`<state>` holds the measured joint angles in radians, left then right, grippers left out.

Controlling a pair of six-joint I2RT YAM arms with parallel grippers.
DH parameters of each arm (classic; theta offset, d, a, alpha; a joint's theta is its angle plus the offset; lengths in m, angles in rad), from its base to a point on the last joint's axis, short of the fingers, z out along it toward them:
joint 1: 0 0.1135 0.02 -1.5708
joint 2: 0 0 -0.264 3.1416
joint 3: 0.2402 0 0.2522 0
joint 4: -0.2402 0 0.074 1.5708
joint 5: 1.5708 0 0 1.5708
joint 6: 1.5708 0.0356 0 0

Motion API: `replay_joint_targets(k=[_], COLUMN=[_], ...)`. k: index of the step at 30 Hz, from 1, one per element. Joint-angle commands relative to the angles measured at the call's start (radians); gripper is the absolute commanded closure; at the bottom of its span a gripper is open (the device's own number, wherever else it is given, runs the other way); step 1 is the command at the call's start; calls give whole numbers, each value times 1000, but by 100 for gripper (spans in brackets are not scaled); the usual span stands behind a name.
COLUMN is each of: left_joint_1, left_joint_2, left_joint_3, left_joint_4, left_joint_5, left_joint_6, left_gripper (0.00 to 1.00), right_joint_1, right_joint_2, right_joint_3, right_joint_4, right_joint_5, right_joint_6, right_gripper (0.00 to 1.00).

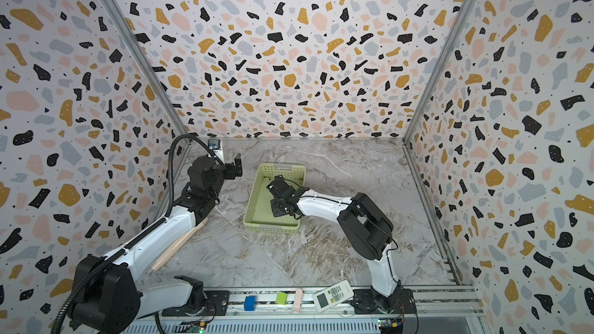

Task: Put the screwdriver in the bin
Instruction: Place the screwdriver into the bin.

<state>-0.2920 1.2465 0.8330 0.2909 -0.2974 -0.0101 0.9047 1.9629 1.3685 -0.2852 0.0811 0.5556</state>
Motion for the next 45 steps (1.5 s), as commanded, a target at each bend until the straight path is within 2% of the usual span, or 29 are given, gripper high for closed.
replay_joint_targets(k=[1,14,19,23,33,39,45], left_joint_1=[-4,-4,-4,-4,-4,-4,-4], left_joint_2=[1,3,5,-3,-9,-13,-7], left_joint_3=[35,38,41,46,38,33,25], left_joint_4=[14,11,7,-3,-5,-4,4], left_joint_5=[-13,-11,-6,4,5,17,18], left_joint_6=[17,8,0,-6,-16,-14,-15], left_gripper=[1,1,1,0,1,1,0], right_joint_1=[1,3,6,8,2,-67,-243], right_joint_2=[-13,-21,-37,-86,-266,-414,-601], right_joint_3=[30,7,22,28,52,-6,-136], right_joint_4=[18,26,9,-4,-4,-2,-7], right_joint_5=[-1,8,25,68,108,110,80], right_joint_6=[-6,3,-2,-9,-104,-164,-222], right_gripper=[71,59,51,44,37,28,20])
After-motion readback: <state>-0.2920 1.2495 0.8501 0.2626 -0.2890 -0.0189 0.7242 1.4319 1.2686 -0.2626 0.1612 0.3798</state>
